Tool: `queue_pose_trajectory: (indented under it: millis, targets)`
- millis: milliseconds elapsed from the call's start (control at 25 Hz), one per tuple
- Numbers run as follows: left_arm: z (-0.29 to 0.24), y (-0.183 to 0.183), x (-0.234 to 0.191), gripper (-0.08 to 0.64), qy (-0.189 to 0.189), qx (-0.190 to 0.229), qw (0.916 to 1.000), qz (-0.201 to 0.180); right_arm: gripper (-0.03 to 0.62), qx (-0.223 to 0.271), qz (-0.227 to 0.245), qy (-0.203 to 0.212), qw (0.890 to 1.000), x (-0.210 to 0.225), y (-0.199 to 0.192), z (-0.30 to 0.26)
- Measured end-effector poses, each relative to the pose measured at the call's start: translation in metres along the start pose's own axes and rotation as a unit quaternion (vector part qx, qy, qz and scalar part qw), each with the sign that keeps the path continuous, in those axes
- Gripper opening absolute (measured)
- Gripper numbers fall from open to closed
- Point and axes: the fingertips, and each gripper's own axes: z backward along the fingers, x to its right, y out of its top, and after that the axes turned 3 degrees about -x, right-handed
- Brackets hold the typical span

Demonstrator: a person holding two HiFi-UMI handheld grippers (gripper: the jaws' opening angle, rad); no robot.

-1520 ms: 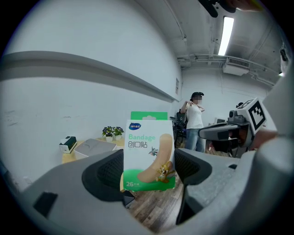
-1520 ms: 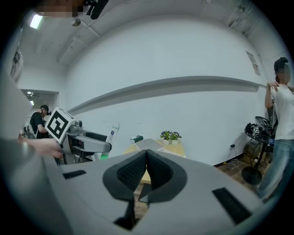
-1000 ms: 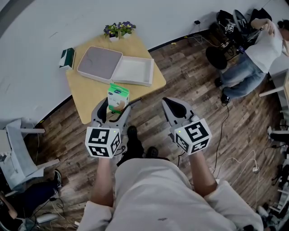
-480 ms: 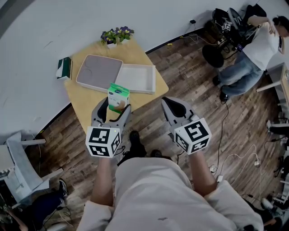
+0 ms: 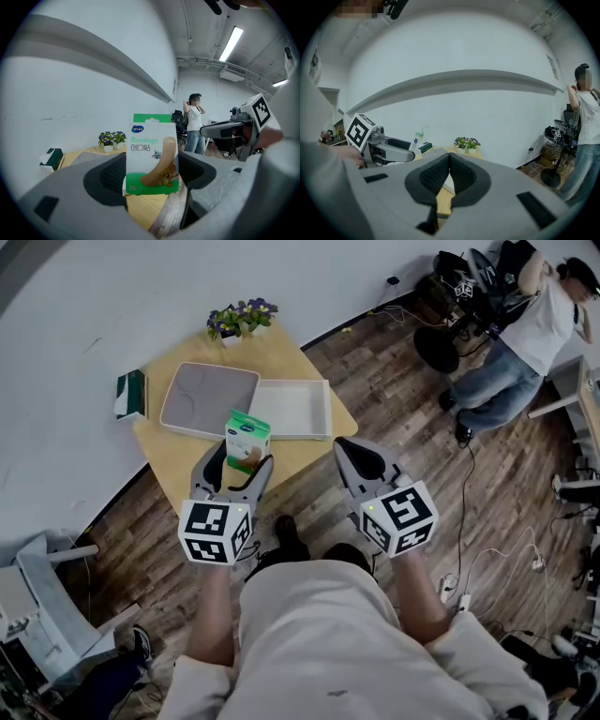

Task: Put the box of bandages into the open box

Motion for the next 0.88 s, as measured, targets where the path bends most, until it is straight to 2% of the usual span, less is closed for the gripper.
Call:
queue_pose_trajectory:
  millis: [360,880]
  targets:
    - [-0.009,-0.008,-0.004,0.340,-0.025,-0.013,0.9996,0.001,0.004,-0.010,-0.008,-0.014,1.000,-0.004,-0.004,-0.009]
    - [-0.027,-0.015,-0.011,0.339,-0.018,-0.028,0.9993,0.016,0.004,-0.025,-0.005,0.001,1.000,0.004,-0.005,-0.025]
